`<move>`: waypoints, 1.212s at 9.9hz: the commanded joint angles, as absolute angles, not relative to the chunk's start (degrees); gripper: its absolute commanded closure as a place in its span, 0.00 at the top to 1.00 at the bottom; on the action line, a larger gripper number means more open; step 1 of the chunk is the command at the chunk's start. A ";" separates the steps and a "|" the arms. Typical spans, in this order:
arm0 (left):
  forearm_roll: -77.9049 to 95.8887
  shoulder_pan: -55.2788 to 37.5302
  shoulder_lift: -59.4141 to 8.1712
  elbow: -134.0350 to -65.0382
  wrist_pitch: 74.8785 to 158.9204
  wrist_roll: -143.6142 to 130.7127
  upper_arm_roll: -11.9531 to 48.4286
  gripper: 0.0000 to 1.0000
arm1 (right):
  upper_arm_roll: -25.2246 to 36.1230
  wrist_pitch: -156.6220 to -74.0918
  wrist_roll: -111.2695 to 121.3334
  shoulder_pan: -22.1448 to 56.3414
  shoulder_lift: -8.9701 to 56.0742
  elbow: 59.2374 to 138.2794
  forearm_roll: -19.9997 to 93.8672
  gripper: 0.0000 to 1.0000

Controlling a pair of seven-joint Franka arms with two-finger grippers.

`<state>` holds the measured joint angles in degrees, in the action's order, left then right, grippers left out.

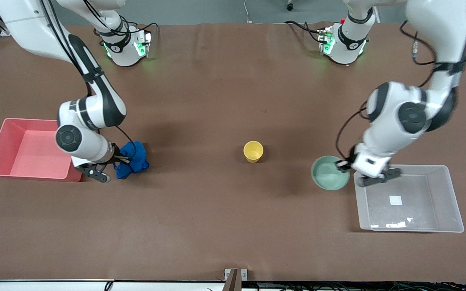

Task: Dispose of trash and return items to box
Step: 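Carry the cloth into the pink bin while the left gripper carries the bowl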

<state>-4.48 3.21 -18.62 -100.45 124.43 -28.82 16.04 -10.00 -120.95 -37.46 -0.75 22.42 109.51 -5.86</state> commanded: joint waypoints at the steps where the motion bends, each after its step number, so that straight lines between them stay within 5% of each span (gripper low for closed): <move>1: -5.62 10.07 -25.29 -95.37 122.70 -18.69 16.17 0.00 | -10.02 -106.94 -31.60 -2.54 15.76 103.39 -5.98 0.01; 6: -9.23 21.35 -34.62 -91.23 122.96 -3.25 16.17 0.00 | 11.56 -103.87 11.96 -2.90 10.01 102.30 -4.14 0.01; 10: -8.53 21.97 -38.67 -91.93 122.96 -4.39 16.35 0.07 | 16.96 -119.13 22.57 -3.95 13.88 110.62 -3.43 0.02; 11: -8.53 21.97 -39.28 -91.93 122.96 -3.79 16.35 0.19 | 17.48 -123.44 23.02 -4.04 14.15 113.96 -3.43 0.03; 12: -8.61 21.62 -39.11 -91.59 122.96 -3.95 16.35 0.70 | 17.49 -127.31 23.03 -4.22 14.76 116.34 -3.43 0.03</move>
